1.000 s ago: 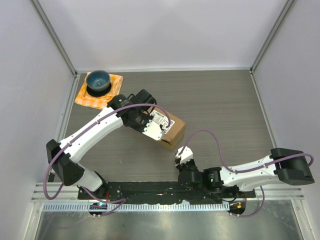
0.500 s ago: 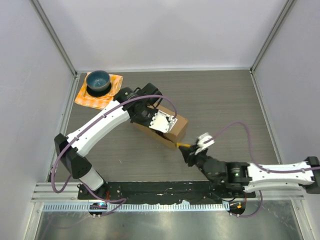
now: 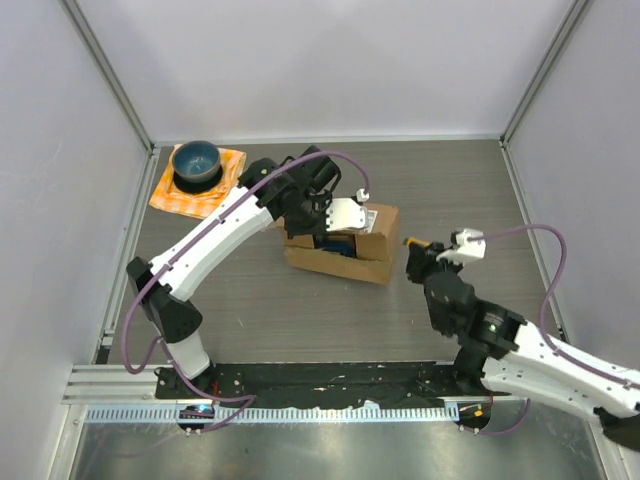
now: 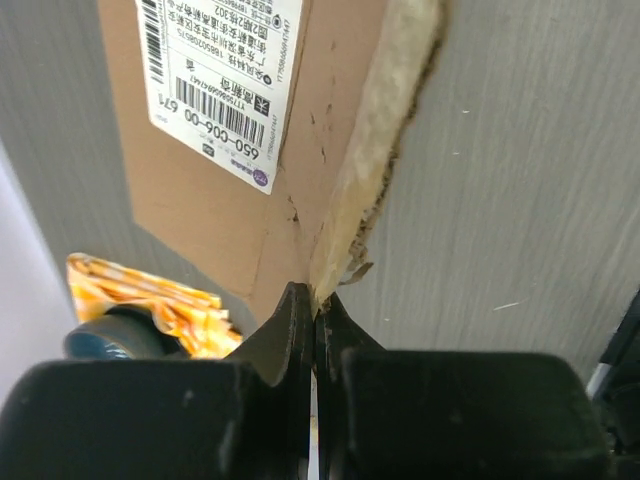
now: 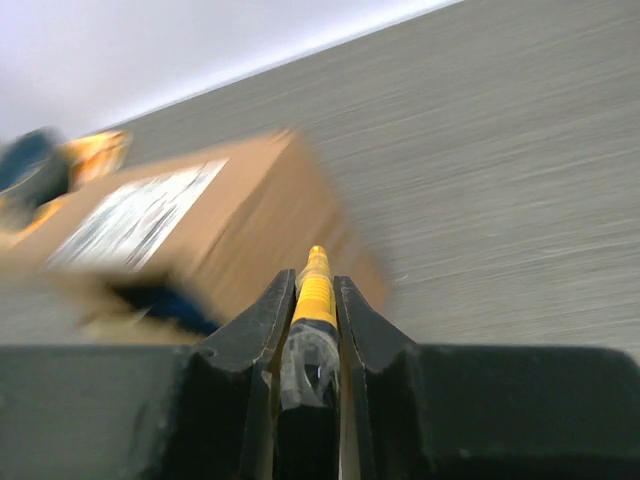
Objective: Unpack the express box
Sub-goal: Place the knife at the center of the board.
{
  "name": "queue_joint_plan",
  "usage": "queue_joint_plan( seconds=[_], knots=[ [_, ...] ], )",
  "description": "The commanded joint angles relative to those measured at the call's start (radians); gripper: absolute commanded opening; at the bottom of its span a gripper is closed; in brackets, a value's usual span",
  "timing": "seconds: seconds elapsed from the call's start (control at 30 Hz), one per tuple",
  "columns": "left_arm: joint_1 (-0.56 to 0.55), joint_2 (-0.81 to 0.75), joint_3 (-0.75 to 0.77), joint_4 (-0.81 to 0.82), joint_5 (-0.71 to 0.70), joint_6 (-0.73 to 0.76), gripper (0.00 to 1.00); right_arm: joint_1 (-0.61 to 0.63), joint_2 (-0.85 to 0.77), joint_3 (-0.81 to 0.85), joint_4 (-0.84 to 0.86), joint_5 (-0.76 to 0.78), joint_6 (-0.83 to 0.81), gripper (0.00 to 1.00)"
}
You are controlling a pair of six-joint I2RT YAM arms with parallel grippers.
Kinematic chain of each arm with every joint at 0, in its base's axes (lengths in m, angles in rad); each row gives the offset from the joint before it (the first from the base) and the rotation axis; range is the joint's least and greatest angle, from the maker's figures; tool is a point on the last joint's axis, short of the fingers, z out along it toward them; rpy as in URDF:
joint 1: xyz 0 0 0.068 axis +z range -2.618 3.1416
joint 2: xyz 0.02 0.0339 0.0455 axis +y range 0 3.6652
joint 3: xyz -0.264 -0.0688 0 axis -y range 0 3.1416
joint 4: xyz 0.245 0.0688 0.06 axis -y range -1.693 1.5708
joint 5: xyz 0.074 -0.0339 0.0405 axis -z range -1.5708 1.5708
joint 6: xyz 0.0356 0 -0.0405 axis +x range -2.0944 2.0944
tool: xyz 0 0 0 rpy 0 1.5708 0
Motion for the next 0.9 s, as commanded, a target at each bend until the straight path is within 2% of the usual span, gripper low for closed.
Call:
queue_joint_plan(
  seconds=[0.0, 0.07, 0.1, 0.13, 0.2, 0.23, 0.27, 0.33, 0.47, 0.5, 0.53, 0.57, 0.6, 0.8, 0.87],
  knots=[
    [0.012, -0.118, -0.122, -0.2, 0.036, -0.068, 0.0, -0.448, 0.124, 0.047, -0.045, -0.512, 0.134, 0.06],
    [0.014, -0.152, -0.207, -0.18, 0.012, -0.062, 0.0, -0.631, 0.162, 0.038, 0.054, -0.759, 0.161, 0.04],
    [0.018, -0.18, -0.231, -0.176, 0.0, -0.053, 0.0, -0.791, 0.196, 0.049, 0.065, -0.872, 0.178, 0.01],
    [0.021, -0.188, -0.262, -0.176, -0.035, -0.05, 0.0, -0.878, 0.295, 0.062, 0.082, -1.139, 0.198, 0.01],
    [0.029, -0.191, -0.267, -0.188, -0.059, -0.044, 0.0, -1.036, 0.389, 0.07, 0.137, -1.362, 0.287, 0.01],
    [0.03, -0.185, -0.247, -0.196, -0.059, -0.048, 0.0, -1.053, 0.438, 0.072, 0.18, -1.516, 0.308, 0.01],
    [0.03, -0.178, -0.232, -0.205, -0.057, -0.05, 0.0, -1.057, 0.504, 0.079, 0.191, -1.553, 0.33, 0.03],
    [0.032, -0.157, -0.19, -0.222, -0.047, -0.062, 0.0, -1.057, 0.541, 0.072, 0.258, -1.628, 0.356, 0.16],
    [0.03, -0.131, -0.144, -0.22, -0.027, -0.087, 0.0, -1.063, 0.563, 0.044, 0.26, -1.616, 0.358, 0.37],
    [0.03, -0.128, -0.131, -0.22, -0.021, -0.091, 0.0, -1.064, 0.571, 0.044, 0.251, -1.608, 0.338, 0.5],
    [0.03, -0.12, -0.127, -0.222, -0.013, -0.097, 0.0, -1.064, 0.574, 0.044, 0.221, -1.598, 0.326, 0.57],
    [0.029, -0.119, -0.123, -0.225, -0.013, -0.108, 0.0, -1.067, 0.575, 0.05, 0.202, -1.575, 0.313, 0.71],
    [0.029, -0.119, -0.115, -0.238, 0.019, -0.111, 0.0, -1.074, 0.574, 0.055, 0.169, -1.558, 0.298, 0.93],
    [0.026, -0.106, -0.085, -0.317, 0.038, -0.09, 0.0, -1.087, 0.551, 0.154, -0.111, -1.464, 0.093, 0.95],
    [0.026, -0.1, -0.069, -0.317, 0.016, -0.097, 0.0, -1.084, 0.494, 0.2, -0.244, -1.432, -0.016, 0.95]
  ],
)
